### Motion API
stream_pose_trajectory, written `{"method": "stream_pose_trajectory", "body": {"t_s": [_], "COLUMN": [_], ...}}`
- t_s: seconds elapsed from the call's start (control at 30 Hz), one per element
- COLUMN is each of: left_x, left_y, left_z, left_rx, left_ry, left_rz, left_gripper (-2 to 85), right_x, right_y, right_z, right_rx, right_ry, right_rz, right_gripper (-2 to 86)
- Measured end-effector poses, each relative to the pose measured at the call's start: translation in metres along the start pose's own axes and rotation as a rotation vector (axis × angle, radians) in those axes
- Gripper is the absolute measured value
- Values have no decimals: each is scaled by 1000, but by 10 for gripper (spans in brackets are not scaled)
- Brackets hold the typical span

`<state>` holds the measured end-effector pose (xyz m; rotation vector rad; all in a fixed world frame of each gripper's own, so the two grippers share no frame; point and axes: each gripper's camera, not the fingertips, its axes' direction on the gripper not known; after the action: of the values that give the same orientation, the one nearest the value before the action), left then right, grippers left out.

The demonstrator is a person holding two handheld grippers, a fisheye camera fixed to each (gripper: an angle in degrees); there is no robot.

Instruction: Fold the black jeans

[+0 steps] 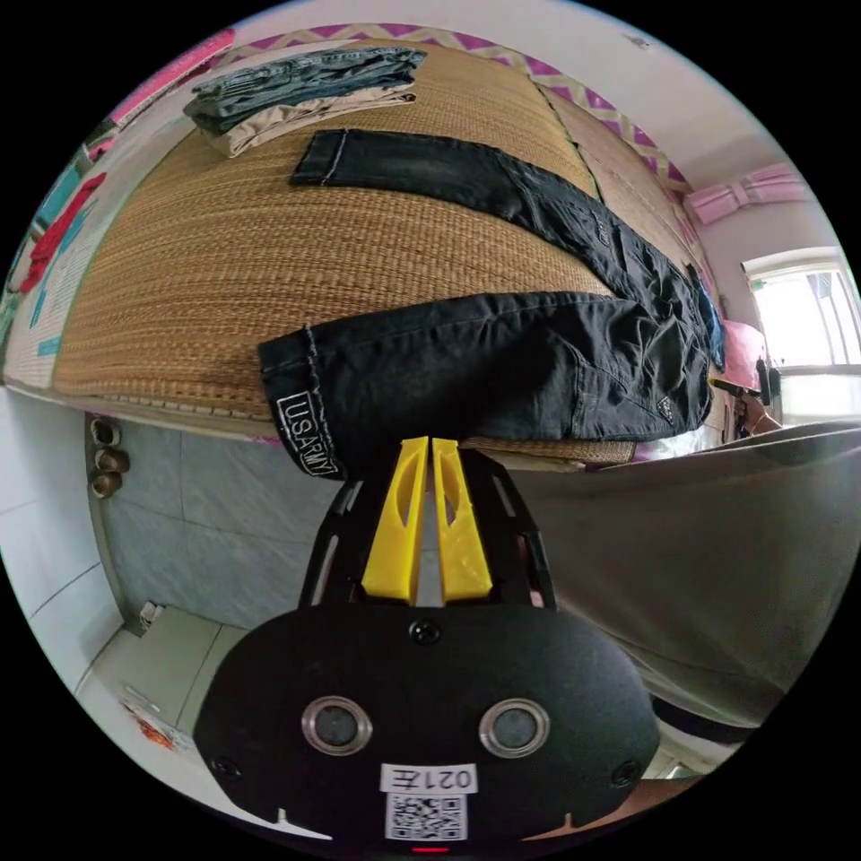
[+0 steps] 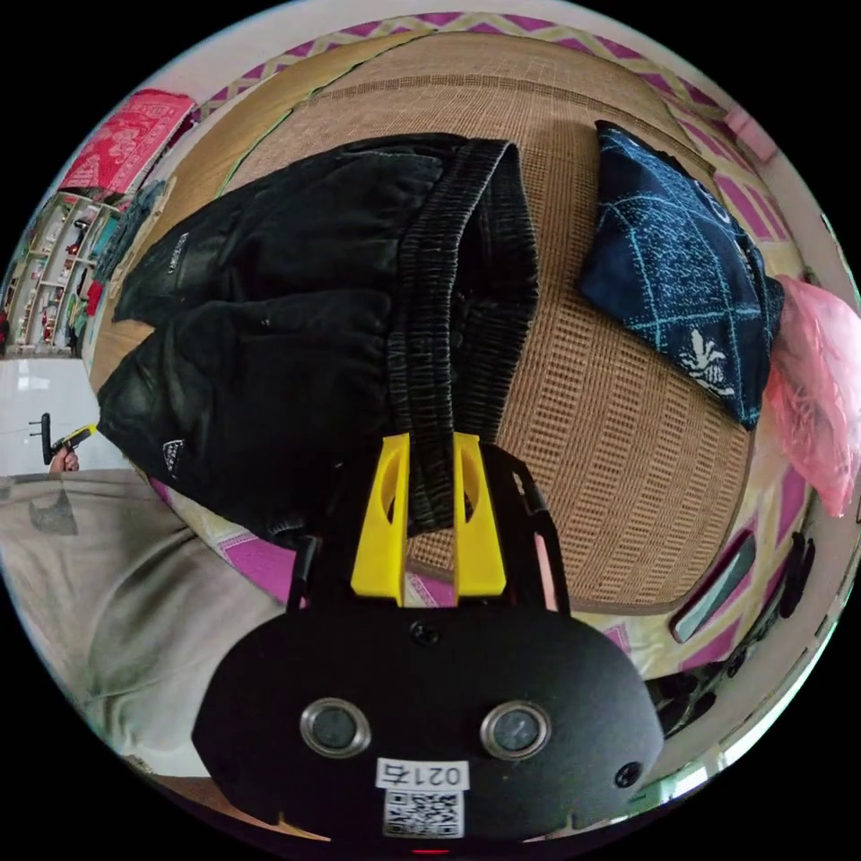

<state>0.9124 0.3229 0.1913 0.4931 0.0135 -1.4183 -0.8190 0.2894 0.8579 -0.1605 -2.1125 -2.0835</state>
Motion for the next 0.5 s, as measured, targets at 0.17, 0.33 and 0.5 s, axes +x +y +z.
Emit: {"method": "stream_pose_trajectory", "body": {"t_s": [0.17,0.33,0.5], "left_x": [13,44,75], "left_y": [-4,-29,-67], "left_z": [-39,-49,-38], "left_rx": [97,134,93], "left_ry": [-9,-32,-57], "left_rz": [-10,47,111], "left_gripper": [-5,18,42], "right_x": [22,27,39], "right_y": [-21,-24,-40], "right_z": [23,29,46], "right_rx": [-84,-22,6], "right_ry": [-55,-36,-71], "right_rz": [37,-54,-72], "right_gripper": [64,56,64]}}
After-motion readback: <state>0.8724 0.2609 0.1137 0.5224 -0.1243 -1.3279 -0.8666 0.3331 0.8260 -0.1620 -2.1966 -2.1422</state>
